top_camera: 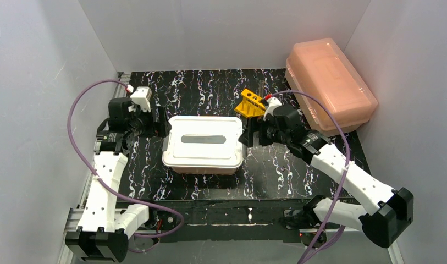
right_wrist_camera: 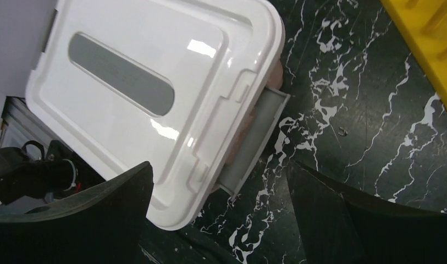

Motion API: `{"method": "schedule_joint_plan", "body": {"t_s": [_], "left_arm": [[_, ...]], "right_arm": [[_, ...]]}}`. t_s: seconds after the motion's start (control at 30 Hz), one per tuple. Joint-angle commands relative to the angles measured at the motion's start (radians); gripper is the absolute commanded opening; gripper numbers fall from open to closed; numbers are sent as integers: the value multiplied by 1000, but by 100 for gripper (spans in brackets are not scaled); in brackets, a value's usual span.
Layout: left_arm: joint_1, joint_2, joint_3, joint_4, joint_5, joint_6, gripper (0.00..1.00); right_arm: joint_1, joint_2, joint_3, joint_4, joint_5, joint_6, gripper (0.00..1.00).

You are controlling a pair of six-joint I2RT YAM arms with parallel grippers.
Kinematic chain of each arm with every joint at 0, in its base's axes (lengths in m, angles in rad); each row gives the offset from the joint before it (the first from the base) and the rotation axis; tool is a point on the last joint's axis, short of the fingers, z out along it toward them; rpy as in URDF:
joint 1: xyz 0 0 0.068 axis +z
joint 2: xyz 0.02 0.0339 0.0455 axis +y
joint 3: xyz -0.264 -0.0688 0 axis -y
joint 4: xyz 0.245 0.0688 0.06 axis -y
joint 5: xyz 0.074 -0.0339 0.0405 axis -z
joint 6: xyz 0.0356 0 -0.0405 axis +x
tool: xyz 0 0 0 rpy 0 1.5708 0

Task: Organize the chemistry lab equipment

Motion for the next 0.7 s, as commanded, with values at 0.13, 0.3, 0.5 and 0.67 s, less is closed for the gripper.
{"method": "schedule_joint_plan", "body": {"t_s": [0.13,0.3,0.5,0.67], "left_arm": [[-2,68,-84,69,71,42,98],[-2,83,-101,82,71,33,98],[-2,82,-144,103,53,71,98],[-2,82,-166,120,40,92,98]], "right_arm": [[-11,68,-5,-5,-20,-15,97],[-15,47,-51,69,-21,28,98],[-26,52,-142,189,-91,123,98],[-30,65,-204,282,-121,186,98]]}}
